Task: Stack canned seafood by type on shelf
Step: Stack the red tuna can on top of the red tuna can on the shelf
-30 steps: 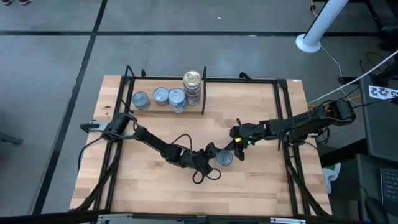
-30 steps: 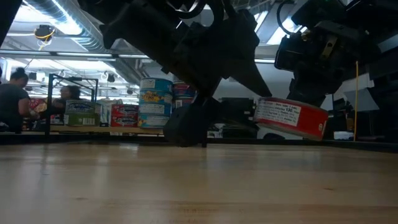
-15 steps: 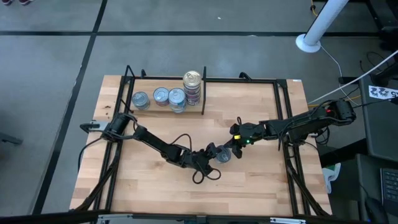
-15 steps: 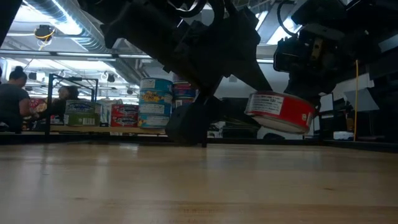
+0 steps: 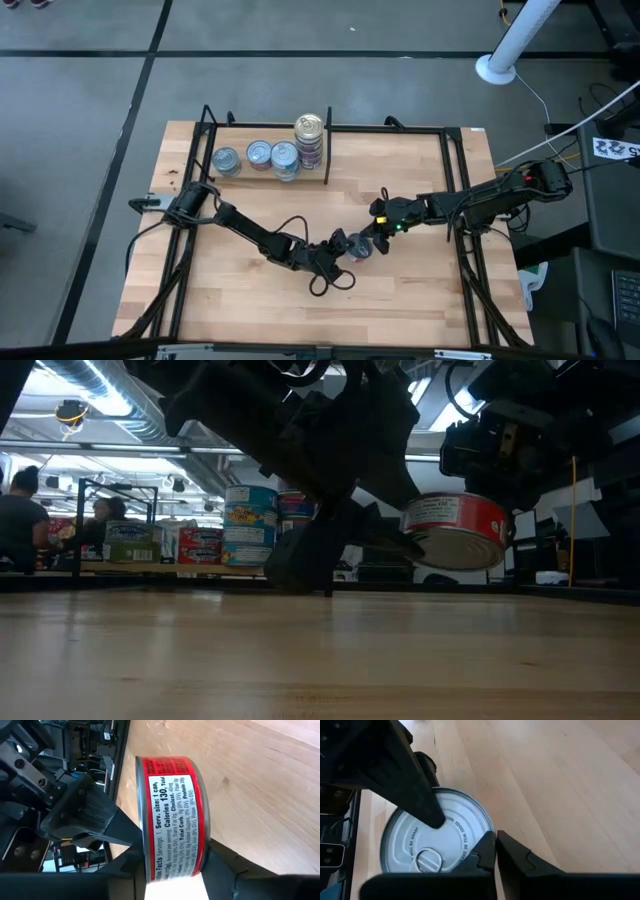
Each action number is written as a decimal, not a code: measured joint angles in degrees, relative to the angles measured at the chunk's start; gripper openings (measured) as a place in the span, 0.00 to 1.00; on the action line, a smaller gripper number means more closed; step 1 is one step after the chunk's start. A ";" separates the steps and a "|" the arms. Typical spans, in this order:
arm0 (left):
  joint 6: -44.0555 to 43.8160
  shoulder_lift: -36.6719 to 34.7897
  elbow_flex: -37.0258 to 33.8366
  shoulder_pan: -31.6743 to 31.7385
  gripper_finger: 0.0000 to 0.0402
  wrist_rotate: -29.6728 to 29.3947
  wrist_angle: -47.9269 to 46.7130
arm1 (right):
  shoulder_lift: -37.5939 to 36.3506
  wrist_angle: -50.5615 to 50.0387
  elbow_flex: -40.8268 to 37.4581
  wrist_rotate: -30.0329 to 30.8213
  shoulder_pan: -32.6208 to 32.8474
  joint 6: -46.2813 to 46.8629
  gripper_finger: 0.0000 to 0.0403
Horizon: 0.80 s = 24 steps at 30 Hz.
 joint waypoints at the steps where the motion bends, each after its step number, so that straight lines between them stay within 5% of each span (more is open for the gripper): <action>1: -0.06 0.00 0.00 0.00 0.33 0.00 0.00 | 0.00 0.00 0.00 0.04 0.00 -0.02 0.04; 7: -1.10 0.00 0.00 0.02 0.33 0.00 -0.02 | 0.00 0.26 0.00 0.34 0.00 -0.50 0.17; 14: -12.44 0.00 0.00 -0.35 0.38 -1.78 -0.06 | -0.67 -0.18 0.00 1.45 -0.13 -4.41 0.35; 24: -11.74 -0.33 0.00 -3.04 0.35 -24.54 -1.99 | -11.73 -5.39 0.02 1.20 -3.00 -9.74 0.40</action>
